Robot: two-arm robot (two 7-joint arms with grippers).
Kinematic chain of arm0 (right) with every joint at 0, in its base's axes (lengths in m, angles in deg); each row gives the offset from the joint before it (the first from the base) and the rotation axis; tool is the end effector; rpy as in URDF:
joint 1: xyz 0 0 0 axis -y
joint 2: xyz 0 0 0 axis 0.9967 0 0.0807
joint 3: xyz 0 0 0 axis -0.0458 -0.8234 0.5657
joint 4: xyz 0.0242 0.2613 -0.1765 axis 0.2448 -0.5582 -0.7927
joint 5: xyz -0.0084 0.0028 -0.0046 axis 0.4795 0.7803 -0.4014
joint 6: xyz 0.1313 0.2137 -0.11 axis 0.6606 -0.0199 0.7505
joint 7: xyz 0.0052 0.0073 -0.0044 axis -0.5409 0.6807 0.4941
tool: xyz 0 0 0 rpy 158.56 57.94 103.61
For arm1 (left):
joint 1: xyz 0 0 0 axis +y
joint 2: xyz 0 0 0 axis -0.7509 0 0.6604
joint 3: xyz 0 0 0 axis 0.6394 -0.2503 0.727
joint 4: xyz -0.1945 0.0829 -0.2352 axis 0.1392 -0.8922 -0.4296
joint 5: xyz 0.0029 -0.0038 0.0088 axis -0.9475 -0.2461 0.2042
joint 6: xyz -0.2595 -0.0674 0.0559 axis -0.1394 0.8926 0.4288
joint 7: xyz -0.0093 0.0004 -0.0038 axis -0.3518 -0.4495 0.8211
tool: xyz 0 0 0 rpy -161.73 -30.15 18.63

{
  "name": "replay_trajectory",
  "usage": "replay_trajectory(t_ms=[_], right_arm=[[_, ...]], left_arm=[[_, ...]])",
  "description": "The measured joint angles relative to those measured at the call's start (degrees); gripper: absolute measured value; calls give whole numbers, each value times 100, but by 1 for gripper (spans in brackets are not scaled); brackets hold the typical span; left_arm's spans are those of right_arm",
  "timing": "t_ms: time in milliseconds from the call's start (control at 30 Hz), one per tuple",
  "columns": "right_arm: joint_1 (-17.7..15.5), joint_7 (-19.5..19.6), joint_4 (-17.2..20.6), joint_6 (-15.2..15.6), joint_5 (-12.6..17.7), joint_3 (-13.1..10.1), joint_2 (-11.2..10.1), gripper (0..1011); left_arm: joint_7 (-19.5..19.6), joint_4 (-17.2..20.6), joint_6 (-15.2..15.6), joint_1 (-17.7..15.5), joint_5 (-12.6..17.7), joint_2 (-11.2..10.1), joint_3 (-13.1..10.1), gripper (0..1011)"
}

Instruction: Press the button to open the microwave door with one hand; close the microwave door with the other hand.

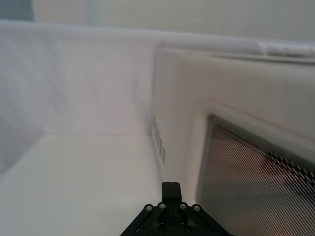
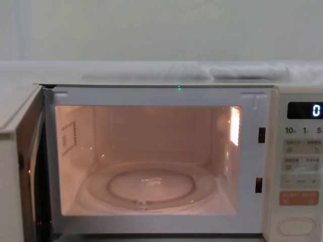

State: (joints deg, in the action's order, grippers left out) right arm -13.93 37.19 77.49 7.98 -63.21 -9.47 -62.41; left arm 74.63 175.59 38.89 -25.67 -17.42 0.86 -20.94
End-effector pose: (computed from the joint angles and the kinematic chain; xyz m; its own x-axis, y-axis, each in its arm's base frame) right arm 0.2427 -0.0267 -0.2974 0.1427 -0.9859 0.0877 0.9895 0.1442 0.0111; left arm 0.2106 0.0642 -0.2927 0.1357 0.9888 -0.0614 -0.9903 0.1334 -0.0400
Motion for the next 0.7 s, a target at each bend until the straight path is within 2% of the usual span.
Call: replay_trajectory(t_ms=[67,100,200,333,500,700], right_arm=[[0,0,0,0,0,0,0,1002],[0,0,0,0,0,0,0,1002],[0,0,0,0,0,0,0,1002],[0,0,0,0,0,0,0,1002],[0,0,0,0,0,0,0,1002],[0,0,0,0,0,0,0,1002]], left_arm=[[65,170,83,50,-85,-26,204,0],[65,170,83,50,-85,-26,204,0],[169,354,184,116,-196,-88,405,0],[393,596,312,192,-337,-247,584,0],[705,772,388,213,-499,-479,628,0],[1072,902,427,140,-758,-752,493,0]])
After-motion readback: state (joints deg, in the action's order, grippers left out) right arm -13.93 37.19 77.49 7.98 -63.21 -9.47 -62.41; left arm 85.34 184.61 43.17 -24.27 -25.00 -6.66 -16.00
